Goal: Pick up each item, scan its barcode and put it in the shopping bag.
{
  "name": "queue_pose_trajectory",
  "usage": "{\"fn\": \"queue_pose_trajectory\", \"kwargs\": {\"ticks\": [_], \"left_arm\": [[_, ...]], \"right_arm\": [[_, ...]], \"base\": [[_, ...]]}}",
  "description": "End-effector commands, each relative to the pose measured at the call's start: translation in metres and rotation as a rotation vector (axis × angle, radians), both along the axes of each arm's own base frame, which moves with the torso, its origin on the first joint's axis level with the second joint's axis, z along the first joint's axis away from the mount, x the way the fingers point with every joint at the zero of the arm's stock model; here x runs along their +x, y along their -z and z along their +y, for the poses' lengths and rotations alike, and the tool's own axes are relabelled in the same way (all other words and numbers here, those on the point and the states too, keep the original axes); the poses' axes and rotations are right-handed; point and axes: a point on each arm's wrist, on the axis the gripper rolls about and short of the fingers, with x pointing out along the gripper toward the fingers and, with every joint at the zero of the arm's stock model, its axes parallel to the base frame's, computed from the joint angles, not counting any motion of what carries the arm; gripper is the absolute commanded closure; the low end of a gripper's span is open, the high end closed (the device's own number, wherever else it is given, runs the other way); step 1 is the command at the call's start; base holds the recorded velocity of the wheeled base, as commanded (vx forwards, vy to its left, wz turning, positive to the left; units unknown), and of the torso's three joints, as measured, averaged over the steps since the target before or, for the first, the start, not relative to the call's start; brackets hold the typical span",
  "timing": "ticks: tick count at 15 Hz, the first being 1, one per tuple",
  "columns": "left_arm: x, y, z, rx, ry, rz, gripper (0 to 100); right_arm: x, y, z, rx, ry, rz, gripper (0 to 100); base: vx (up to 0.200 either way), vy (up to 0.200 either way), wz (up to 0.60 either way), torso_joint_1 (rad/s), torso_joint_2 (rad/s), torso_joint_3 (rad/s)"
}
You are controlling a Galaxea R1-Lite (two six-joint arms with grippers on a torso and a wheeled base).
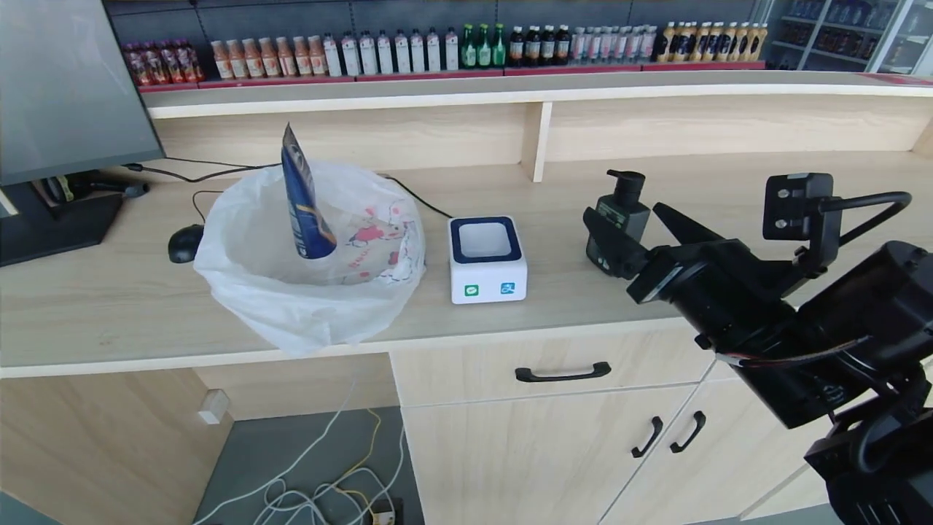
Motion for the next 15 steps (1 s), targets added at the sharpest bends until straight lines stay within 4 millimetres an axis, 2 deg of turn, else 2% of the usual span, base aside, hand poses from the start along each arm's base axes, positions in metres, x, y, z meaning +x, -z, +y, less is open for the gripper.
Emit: {"fn": "queue_pose_trajectory", "kwargs": {"ticks": [1, 5, 15], "left_arm": [[0.0, 0.0, 0.0, -0.001, 0.0, -0.001, 0], [0.0, 0.0, 0.0, 0.001, 0.0, -0.001, 0], [0.0, 0.0, 0.0, 0.002, 0.0, -0.001, 0]], "right_arm": [[-0.0004, 0.0019, -0.0003, -0.003, 0.0, 0.007, 0], [0.0003, 0.0051, -0.0004, -0.007, 0.0, 0.019, 0], [0.0021, 0.0104, 0.0005, -0.019, 0.007, 0.036, 0]], "base": [[0.0, -0.2, 0.0, 0.002, 0.0, 0.002], [0.0, -0.2, 0.0, 0.001, 0.0, -0.001], [0.0, 0.0, 0.0, 0.0, 0.0, 0.0]]}}
